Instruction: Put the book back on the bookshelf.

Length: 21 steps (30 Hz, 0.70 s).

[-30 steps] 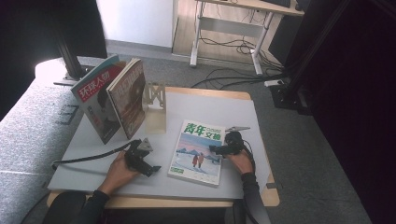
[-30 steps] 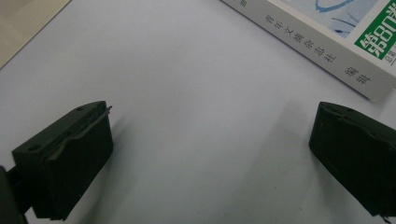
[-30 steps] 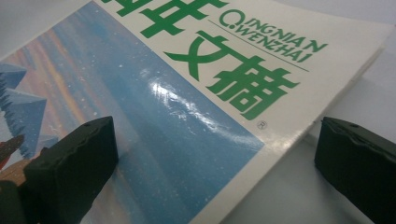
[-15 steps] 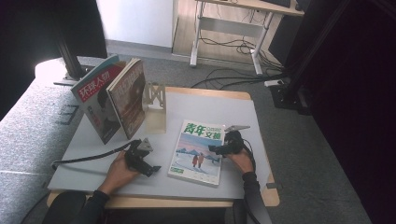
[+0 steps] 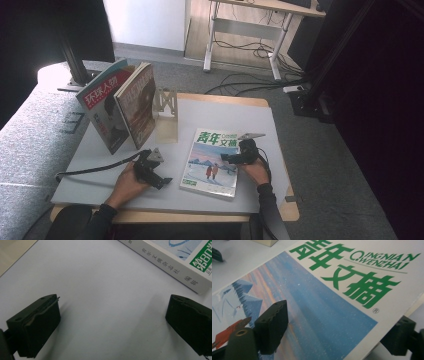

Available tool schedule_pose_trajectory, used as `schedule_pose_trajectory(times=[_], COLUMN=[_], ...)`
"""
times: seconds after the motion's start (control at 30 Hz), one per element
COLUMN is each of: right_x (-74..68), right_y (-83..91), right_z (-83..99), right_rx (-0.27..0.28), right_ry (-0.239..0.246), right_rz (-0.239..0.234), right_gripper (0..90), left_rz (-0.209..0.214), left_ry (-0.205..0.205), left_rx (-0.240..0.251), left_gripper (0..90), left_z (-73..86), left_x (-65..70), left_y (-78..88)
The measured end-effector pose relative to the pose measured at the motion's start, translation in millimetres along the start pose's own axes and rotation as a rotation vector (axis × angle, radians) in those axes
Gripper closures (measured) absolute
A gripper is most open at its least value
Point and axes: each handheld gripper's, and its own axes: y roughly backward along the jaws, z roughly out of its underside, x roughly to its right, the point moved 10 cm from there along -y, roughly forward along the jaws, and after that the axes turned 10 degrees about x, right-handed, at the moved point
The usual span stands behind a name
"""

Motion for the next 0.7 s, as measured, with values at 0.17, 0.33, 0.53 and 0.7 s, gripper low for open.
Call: schedule_pose_trajectory(times=[0.17, 0.33, 0.53, 0.7], right_x=[4.8, 11.6, 9.0, 0.3], right_y=[-2.1, -4.1, 3.9, 9.5], right_z=[-9.3, -19.4, -25.8, -32.5], right_rx=[0.031, 0.046, 0.065, 0.079], right_ry=[0.010, -0.019, -0.018, 0.011], right_rz=[0.023, 0.054, 0.061, 0.059], right_gripper=[34.6, 55.9, 80.9, 85.0], left_rz=[-0.001, -0.001, -0.002, 0.000], left_ry=[-0.001, -0.002, -0.002, -0.002], left_rx=[-0.001, -0.003, -0.001, -0.005], left_gripper=[0.0, 0.0, 0.0, 0.0], left_z=[0.0, 0.1, -0.1, 0.1], left_x=[0.0, -0.1, 0.2, -0.2], left_y=[0.1, 0.1, -0.2, 0.2])
